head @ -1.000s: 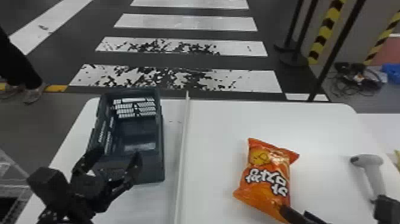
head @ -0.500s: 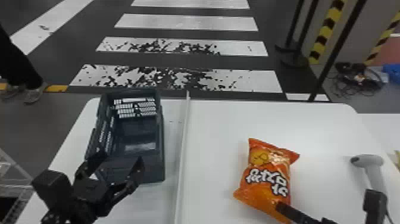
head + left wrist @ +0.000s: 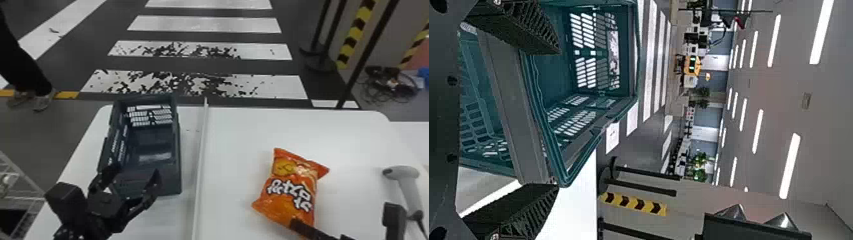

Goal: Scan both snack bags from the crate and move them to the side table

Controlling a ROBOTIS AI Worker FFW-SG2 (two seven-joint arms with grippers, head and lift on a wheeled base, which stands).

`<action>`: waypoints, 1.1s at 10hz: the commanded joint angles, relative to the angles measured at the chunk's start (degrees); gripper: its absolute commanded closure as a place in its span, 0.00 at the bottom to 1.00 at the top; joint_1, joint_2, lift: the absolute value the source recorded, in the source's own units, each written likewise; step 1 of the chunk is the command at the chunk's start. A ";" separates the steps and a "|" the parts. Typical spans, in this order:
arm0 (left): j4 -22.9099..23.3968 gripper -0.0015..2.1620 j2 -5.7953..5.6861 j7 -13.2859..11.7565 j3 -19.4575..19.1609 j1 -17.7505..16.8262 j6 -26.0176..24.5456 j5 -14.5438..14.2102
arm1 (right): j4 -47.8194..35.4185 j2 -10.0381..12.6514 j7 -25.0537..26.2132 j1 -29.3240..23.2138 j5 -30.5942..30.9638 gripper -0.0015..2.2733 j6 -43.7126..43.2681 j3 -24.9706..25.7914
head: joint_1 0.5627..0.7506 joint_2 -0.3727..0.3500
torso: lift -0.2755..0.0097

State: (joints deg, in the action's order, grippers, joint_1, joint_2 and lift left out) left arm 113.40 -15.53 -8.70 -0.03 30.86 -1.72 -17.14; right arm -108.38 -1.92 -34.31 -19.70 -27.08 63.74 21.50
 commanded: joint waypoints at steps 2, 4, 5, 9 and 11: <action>-0.37 0.02 -0.20 0.00 0.03 -0.09 0.00 0.00 | 0.89 -0.01 -0.05 0.45 0.62 0.99 -1.37 -0.05 | 0.70 0.56 | 0.62; -0.90 0.02 -0.20 -0.09 0.20 -0.27 0.00 0.00 | 1.33 -0.01 -1.46 0.45 0.89 0.99 -4.71 -0.05 | 0.70 0.55 | 0.62; -1.07 0.02 -0.20 -0.09 0.29 -0.27 0.00 0.00 | 1.42 -0.01 -1.63 0.45 0.80 0.99 -6.29 -0.05 | 0.70 0.55 | 0.62; -1.07 0.02 -0.20 -0.17 0.38 -0.27 0.00 0.00 | -6.75 -0.36 0.92 -0.43 1.68 0.99 -8.93 2.67 | 0.70 0.50 | 0.62; -0.81 0.02 -0.38 -0.17 0.56 -0.27 0.00 0.00 | -14.93 -1.42 5.75 -1.13 8.88 0.99 -8.76 1.79 | 0.70 0.45 | 0.62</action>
State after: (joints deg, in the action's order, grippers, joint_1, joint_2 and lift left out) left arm 112.52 -15.82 -8.88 0.49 30.59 -1.72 -17.14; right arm -121.05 -2.98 -28.64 -20.65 -20.46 55.01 23.70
